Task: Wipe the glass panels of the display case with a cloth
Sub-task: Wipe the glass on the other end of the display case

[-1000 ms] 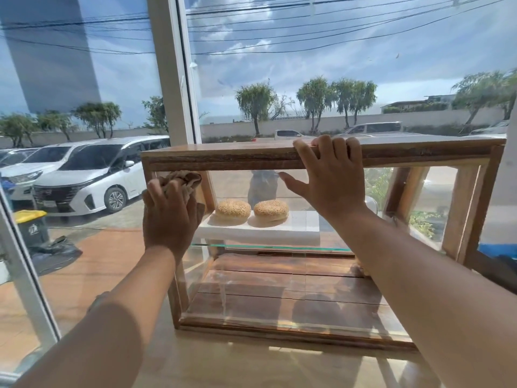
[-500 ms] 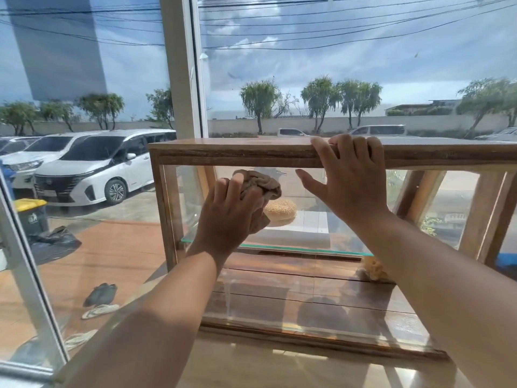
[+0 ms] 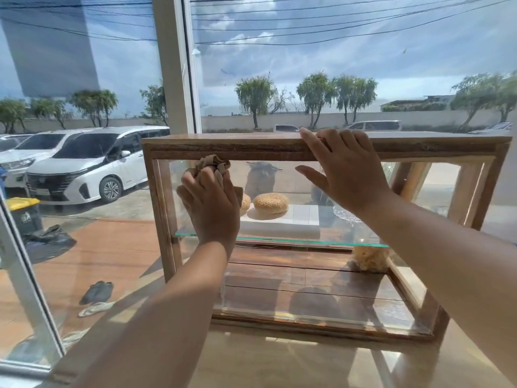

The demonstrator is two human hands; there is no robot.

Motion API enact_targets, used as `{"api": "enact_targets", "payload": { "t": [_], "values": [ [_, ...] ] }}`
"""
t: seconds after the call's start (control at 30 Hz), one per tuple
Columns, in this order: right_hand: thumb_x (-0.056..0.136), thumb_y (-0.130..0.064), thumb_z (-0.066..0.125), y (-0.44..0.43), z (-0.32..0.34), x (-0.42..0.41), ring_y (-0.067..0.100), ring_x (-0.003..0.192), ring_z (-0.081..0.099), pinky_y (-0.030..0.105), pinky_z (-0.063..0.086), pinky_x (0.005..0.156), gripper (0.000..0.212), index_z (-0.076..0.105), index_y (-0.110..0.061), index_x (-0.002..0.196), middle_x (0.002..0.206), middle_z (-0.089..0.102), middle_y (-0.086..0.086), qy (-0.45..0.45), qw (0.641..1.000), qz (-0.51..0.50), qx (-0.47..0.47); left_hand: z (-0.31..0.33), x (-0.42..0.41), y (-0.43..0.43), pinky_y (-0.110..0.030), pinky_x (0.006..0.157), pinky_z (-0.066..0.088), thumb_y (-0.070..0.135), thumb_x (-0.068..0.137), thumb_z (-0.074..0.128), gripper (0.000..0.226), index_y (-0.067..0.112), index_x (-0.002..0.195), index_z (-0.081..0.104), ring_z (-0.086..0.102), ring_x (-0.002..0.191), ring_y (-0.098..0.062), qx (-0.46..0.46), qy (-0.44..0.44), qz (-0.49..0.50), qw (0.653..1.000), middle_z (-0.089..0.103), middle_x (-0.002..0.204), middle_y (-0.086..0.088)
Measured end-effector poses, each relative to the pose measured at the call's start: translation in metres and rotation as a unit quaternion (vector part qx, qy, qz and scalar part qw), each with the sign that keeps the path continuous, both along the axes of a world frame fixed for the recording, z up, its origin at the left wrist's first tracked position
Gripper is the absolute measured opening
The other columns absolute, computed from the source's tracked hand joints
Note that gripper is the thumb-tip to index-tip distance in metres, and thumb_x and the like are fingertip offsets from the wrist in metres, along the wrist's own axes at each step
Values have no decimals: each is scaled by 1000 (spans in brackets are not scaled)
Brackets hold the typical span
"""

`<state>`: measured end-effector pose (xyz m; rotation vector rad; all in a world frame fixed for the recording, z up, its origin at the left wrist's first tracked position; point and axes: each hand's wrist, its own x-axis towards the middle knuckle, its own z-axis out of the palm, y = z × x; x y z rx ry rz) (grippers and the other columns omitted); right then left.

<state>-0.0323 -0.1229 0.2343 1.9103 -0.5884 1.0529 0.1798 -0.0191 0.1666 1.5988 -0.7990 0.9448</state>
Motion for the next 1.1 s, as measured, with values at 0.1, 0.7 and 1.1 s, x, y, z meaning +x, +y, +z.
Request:
{"api": "enact_targets", "payload": {
  "t": [0.1, 0.7, 1.1],
  "values": [
    [98, -60, 44, 2, 4, -13, 33, 106, 52, 44, 37, 94, 70, 38, -14, 150, 121, 56, 11, 40, 999, -20, 26, -2, -27, -7, -47, 84, 38, 28, 99, 50, 26, 2, 100, 52, 47, 93, -42, 12, -60, -42, 997, 49, 114, -29],
    [88, -66, 54, 20, -2, 1, 32, 107, 47, 45, 31, 99, 68, 51, -10, 127, 116, 52, 11, -66, 992, -19, 110, -14, 15, -13, -44, 75, 45, 48, 92, 53, 39, 14, 108, 59, 45, 90, -36, 61, -308, -44, 948, 47, 113, -20],
    [83, -71, 58, 18, -3, 4, 32, 99, 47, 44, 28, 95, 68, 53, -11, 114, 107, 51, 11, -94, 990, -9, 105, -19, 60, 15, -52, 88, 41, 30, 97, 48, 27, 4, 107, 44, 43, 103, -41, 32, -128, -3, 991, 44, 118, -29]
  ]
}}
